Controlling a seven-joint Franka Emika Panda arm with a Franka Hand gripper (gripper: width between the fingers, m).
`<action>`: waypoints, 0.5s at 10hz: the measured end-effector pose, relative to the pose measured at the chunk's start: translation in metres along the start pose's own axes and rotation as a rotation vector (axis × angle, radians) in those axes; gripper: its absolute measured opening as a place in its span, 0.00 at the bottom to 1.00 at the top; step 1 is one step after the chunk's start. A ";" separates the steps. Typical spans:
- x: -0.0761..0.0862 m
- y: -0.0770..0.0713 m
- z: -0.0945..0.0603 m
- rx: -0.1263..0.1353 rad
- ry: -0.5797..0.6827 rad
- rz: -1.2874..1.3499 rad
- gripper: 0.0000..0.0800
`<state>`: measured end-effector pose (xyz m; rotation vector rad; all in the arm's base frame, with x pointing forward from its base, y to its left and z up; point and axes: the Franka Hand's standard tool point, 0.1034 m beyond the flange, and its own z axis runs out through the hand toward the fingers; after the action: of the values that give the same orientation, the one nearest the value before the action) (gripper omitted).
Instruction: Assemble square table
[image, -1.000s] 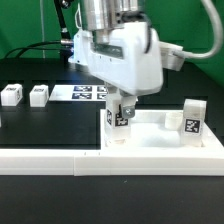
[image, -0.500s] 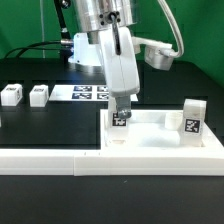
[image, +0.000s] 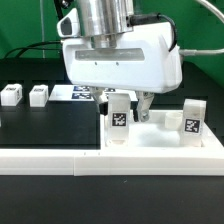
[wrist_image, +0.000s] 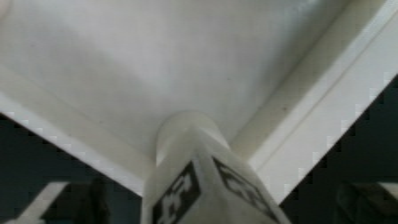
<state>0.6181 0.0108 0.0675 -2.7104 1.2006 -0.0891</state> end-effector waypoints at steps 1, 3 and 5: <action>0.000 0.001 0.000 -0.002 0.001 -0.081 0.81; 0.013 -0.002 -0.010 -0.043 0.037 -0.397 0.81; 0.007 -0.010 -0.014 -0.116 0.045 -0.781 0.81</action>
Offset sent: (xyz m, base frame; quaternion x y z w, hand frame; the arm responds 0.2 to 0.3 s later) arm -0.0051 0.0213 0.0190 -0.1066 0.0338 -0.5047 0.8560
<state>0.6284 0.0105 0.0827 -3.1159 0.0912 -0.1817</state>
